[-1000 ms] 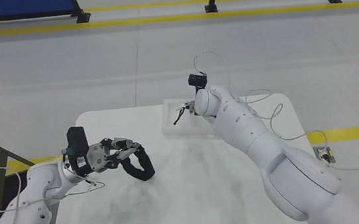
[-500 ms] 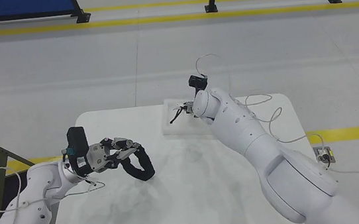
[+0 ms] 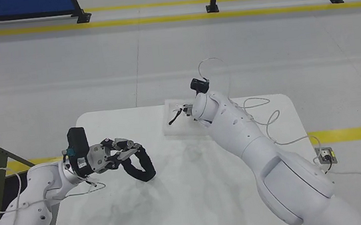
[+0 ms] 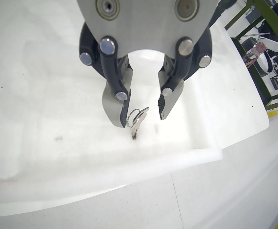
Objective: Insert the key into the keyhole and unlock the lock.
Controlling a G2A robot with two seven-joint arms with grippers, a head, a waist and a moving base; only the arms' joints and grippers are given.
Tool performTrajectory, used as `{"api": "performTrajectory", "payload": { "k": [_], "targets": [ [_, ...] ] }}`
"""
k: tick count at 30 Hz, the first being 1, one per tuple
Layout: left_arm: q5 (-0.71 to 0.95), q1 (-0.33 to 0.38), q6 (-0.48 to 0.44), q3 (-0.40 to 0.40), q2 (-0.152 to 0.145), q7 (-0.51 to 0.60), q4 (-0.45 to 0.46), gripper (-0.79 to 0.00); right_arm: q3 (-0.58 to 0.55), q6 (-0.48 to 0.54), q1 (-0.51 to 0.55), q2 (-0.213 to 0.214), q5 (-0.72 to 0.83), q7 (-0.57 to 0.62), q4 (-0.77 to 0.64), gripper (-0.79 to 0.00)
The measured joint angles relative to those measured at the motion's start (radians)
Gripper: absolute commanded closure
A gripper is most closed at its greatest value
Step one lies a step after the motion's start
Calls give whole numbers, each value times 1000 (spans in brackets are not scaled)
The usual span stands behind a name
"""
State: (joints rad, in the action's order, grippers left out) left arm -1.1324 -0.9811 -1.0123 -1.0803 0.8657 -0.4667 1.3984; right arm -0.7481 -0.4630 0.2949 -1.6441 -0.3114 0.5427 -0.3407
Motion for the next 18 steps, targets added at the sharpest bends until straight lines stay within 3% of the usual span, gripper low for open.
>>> {"api": "performTrajectory", "payload": {
  "k": [9, 13, 18],
  "targets": [
    [0, 0, 0, 0, 0, 0, 0, 0, -14, -6, -26, -22, 13, -11, 52, -271],
    [0, 0, 0, 0, 0, 0, 0, 0, -13, -3, -37, -30, 8, 13, 72, -320],
    [0, 0, 0, 0, 0, 0, 0, 0, -20, -6, -44, -37, 17, 15, 87, -292]
  ]
}}
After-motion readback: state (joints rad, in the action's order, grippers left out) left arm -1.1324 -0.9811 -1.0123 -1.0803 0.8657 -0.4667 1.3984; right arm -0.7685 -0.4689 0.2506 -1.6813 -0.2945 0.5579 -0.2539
